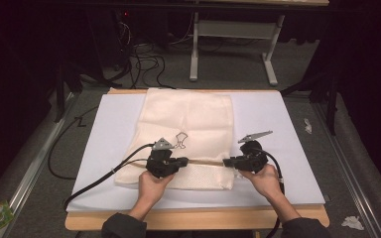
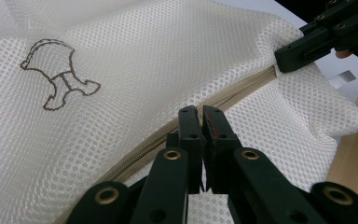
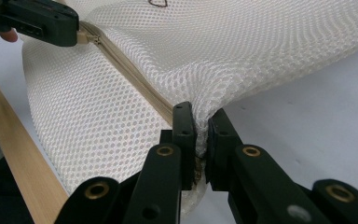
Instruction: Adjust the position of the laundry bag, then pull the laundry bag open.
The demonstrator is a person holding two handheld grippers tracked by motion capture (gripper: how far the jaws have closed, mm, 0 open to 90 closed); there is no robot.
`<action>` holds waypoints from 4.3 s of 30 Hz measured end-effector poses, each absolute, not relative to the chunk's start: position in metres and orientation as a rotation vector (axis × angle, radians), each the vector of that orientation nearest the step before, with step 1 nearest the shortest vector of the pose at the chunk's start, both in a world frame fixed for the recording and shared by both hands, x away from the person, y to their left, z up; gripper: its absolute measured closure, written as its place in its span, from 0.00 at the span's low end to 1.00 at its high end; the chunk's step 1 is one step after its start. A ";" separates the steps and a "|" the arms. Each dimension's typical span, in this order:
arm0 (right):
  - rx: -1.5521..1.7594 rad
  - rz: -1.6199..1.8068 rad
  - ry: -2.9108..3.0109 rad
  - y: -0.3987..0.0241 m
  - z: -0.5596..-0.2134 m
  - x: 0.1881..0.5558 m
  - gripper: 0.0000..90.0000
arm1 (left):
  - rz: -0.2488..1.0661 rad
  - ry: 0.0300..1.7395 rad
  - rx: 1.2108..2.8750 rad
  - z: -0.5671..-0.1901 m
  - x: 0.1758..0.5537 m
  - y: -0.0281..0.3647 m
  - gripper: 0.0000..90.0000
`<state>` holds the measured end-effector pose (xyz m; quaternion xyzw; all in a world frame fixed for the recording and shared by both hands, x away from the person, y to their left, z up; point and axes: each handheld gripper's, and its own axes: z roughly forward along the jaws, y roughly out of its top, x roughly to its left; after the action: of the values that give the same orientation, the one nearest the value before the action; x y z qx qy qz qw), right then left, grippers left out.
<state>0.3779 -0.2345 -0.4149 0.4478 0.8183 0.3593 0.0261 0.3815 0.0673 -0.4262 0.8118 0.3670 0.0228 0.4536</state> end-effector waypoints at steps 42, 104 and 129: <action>1.383 1.102 2.504 -0.242 -0.409 0.379 0.95 | 0.159 0.985 1.965 -0.417 0.384 0.104 0.97; 1.372 1.116 2.499 -0.242 -0.406 0.380 0.95 | 0.212 1.018 1.939 -0.412 0.384 0.125 0.97; 1.384 1.103 2.490 -0.249 -0.406 0.381 0.95 | 0.234 1.068 1.901 -0.408 0.386 0.149 0.97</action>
<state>0.3806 -0.2490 -0.4061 0.4525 0.8144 0.3608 0.0432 0.3855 0.1485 -0.4083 0.7711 0.4332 0.0948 0.4569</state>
